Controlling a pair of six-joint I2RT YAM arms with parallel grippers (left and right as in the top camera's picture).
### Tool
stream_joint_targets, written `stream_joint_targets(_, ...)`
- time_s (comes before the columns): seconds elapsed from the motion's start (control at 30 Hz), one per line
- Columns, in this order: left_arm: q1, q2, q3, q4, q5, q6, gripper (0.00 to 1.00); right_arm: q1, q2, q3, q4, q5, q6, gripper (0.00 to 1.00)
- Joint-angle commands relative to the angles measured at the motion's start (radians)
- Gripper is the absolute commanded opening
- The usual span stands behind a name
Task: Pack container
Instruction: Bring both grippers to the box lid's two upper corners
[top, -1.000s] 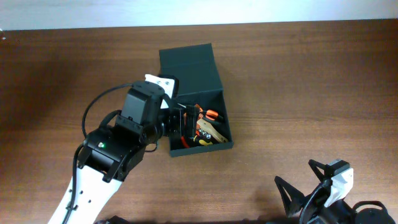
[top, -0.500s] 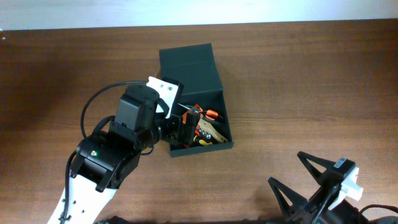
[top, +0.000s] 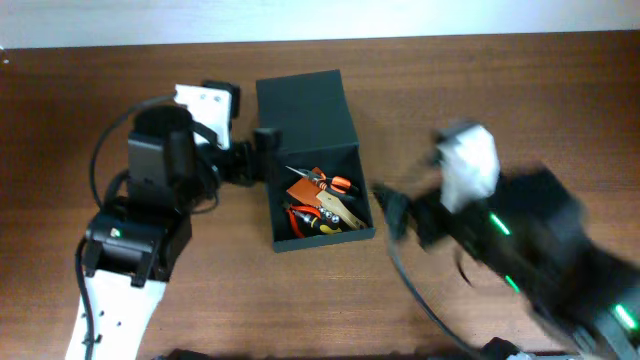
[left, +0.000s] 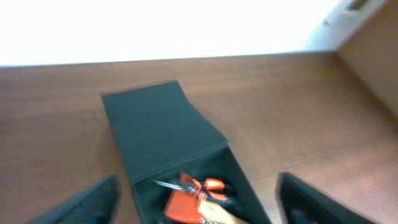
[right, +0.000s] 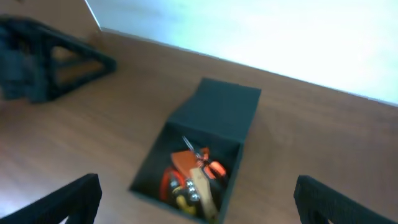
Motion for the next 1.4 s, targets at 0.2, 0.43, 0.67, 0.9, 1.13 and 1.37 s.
stream_joint_targets(0.2, 0.148, 0.13, 0.019, 0.021, 0.039, 0.013, 0.02, -0.205, 0.462, 0.27, -0.067, -0.032, -0.105, 0.16)
stream_joint_targets(0.43, 0.217, 0.296, 0.019, -0.029, 0.017, -0.131, 0.02, -0.43, 0.677, 0.27, -0.075, -0.33, -0.055, 0.04)
stream_joint_targets(0.67, 0.27, 0.502, 0.019, -0.029, 0.147, -0.304, 0.02, -0.592, 0.837, 0.27, -0.075, -0.54, -0.013, 0.04)
stream_joint_targets(0.9, 0.271, 0.682, 0.019, 0.032, 0.254, -0.386, 0.02, -0.632, 0.975, 0.27, -0.07, -0.652, 0.009, 0.04)
stream_joint_targets(1.13, 0.271, 0.802, 0.019, 0.133, 0.348, -0.465, 0.02, -0.618, 1.065, 0.27, -0.023, -0.693, 0.06, 0.04)
stream_joint_targets(1.37, 0.262, 0.878, 0.019, 0.224, 0.406, -0.539, 0.02, -0.594, 1.111, 0.27, 0.052, -0.739, 0.127, 0.04)
